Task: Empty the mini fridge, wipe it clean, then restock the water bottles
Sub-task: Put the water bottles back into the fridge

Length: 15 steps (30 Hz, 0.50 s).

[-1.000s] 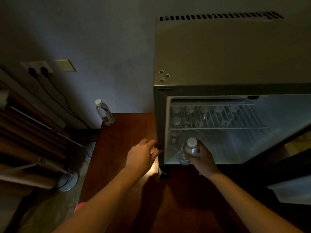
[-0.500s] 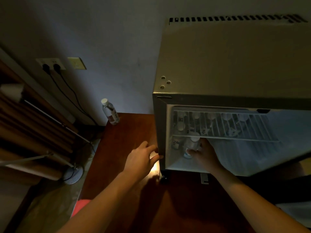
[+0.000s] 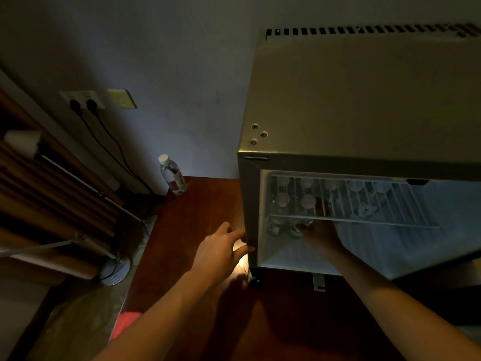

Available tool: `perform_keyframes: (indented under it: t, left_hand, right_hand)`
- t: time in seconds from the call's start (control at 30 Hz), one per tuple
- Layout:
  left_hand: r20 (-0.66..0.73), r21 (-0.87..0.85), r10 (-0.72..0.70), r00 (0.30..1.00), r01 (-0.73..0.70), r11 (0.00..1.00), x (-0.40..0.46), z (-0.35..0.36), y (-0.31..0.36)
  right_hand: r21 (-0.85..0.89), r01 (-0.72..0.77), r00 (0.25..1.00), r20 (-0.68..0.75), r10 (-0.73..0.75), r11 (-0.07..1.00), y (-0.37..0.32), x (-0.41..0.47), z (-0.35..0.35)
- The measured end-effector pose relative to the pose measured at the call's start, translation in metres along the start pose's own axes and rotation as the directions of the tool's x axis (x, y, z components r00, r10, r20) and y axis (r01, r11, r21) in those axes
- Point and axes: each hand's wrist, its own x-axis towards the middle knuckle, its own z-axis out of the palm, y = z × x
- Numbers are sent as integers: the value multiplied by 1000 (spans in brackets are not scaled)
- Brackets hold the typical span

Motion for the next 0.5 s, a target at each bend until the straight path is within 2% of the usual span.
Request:
perform_keyframes:
  t: [0.1, 0.23, 0.33, 0.5]
  left_hand:
    - [-8, 3, -1, 1000, 1, 1000, 0, -1, 1]
    - [-8, 9, -4, 1000, 4, 1000, -1, 0, 1]
    - [-18, 10, -4, 1000, 4, 1000, -2, 0, 0]
    - [-31, -1, 22, 999, -22, 1000, -3, 0, -6]
  right_hand:
    - [-6, -44, 999, -18, 44, 999, -4, 0, -1]
    - [-7, -114, 993, 28, 114, 993, -6, 0, -4]
    - [32, -108, 994, 32, 107, 994, -6, -2, -5]
    - [-57, -100, 990, -110, 93, 993, -4, -9, -1]
